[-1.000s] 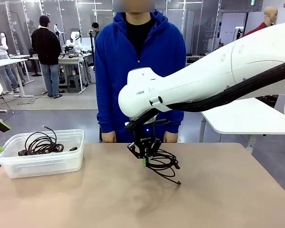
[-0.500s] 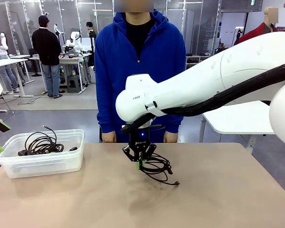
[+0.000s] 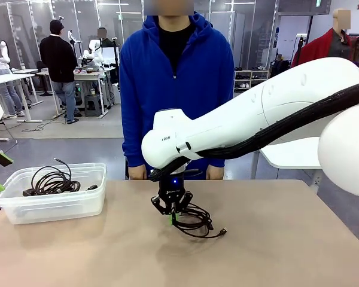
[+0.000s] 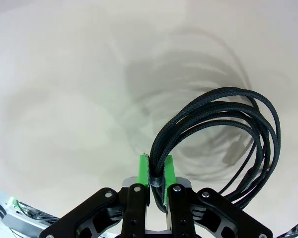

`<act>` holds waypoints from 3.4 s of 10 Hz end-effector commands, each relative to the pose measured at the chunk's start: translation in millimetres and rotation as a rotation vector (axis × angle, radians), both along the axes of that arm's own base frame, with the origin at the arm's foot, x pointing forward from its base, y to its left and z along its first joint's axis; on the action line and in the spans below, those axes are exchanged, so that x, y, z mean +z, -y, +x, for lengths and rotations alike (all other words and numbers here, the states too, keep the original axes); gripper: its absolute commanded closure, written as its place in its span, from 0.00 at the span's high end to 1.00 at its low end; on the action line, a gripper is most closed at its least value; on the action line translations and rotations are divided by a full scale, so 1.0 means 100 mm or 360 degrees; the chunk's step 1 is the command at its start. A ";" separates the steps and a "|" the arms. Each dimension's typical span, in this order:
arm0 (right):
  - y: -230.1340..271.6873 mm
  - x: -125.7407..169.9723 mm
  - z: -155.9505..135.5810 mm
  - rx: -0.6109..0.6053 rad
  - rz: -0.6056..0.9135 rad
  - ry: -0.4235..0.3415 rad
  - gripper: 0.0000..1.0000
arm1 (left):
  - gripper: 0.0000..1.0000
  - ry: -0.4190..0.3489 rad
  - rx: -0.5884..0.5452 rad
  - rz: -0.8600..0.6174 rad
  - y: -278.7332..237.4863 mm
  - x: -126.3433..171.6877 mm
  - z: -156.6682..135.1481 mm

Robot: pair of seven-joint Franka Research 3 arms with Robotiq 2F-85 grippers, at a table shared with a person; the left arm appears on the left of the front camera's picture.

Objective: Organize and store the cables.
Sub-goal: Place the USB Extension Cable into the Organizing box.

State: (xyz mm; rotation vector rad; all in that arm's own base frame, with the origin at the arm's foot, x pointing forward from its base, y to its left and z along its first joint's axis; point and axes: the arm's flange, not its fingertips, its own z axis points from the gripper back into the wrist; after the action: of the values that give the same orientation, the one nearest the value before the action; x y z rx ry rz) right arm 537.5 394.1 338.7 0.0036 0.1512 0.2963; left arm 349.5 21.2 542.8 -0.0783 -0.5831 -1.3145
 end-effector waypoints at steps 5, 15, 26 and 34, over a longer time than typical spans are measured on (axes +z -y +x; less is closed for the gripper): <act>0.02 0.12 0.06 -0.0043 -0.0021 0.0018 0.92 | 1.00 0.0004 0.0000 -0.0001 0.00 0.01 0.00; 0.21 0.30 -0.18 0.0046 0.0027 0.0080 1.00 | 1.00 0.0004 0.0000 -0.0001 0.00 0.01 0.00; 2.29 1.71 -0.45 0.0307 0.0292 0.0147 1.00 | 1.00 0.0004 0.0000 -0.0001 0.00 0.01 0.00; 3.87 1.70 -1.23 0.0433 0.0401 0.0609 1.00 | 1.00 0.0004 0.0000 -0.0001 0.00 0.01 0.00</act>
State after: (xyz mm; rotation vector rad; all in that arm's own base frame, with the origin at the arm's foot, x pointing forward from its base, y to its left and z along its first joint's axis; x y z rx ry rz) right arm 430.8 16.8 528.5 0.1689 -0.2034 0.5706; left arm 349.3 21.4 542.7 -0.0785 -0.5836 -1.3139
